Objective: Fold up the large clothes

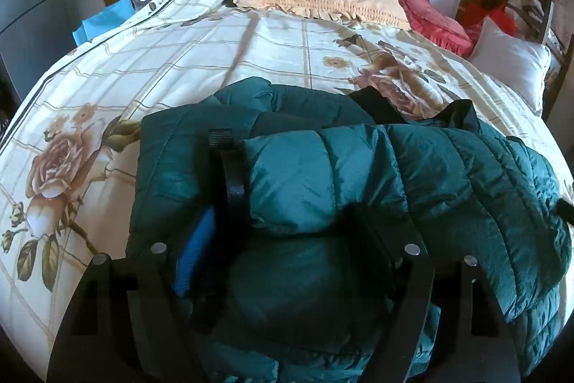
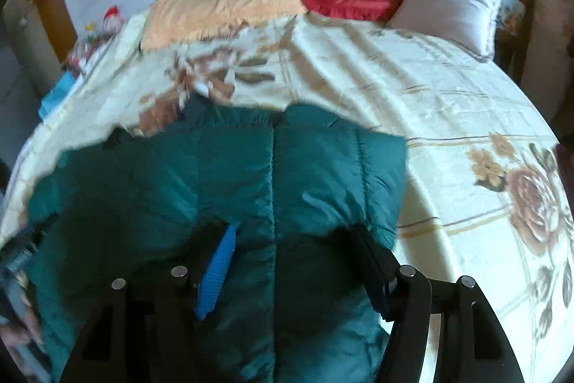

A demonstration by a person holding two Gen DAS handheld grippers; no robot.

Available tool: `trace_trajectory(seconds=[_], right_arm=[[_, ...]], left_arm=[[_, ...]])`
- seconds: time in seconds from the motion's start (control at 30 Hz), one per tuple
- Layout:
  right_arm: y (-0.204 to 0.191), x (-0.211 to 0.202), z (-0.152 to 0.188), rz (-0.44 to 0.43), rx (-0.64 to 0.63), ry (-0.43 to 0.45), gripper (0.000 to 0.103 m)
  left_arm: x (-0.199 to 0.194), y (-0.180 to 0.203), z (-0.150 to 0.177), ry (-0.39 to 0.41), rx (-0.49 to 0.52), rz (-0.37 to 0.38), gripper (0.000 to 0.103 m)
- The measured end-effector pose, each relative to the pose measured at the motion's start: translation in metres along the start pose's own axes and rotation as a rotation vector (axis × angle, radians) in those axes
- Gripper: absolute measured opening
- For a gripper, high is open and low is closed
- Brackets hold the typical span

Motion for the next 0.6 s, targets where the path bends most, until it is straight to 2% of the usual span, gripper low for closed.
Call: trace_trajectory(seconds=[0.07,0.17,0.3,0.37,0.47,0.6], right_arm=[[-0.01,-0.018,0.0,-0.061,-0.001,0.028,0.063],[-0.029,-0.033,0.009,-0.089,-0.073,0.042,0.063],[-0.04,-0.011,0.039,-0.036,-0.174,-0.044,0.064],[-0.04,-0.004,0.051,-0.024,-0.197,-0.047,0.064],[-0.042,-0.014,0.049,-0.011,-0.218,-0.074,0.063],[-0.034,-0.04,0.034,-0.023,-0.167,-0.005,0.063]], left_arm=[[0.0,0.0,0.0,0.002,-0.002,0.002,0.077],[0.0,0.001,0.001,0.003,-0.003,0.0,0.077],[0.001,0.001,0.001,0.001,-0.005,0.008,0.079],[0.001,0.001,0.001,-0.002,-0.001,0.007,0.08],[0.002,0.001,0.002,-0.005,-0.003,0.008,0.08],[0.002,0.001,0.003,0.003,-0.008,0.006,0.08]])
Point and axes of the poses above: each gripper's, at about its wrist camera, not at the fingertips, and x roughly the way its jaws point, y to its right, z to its underside, the point moved 1 cm from there along x, roughly the way its jaws point, and after that the axes turned 14 degrees about y, right-handed, at the moved point
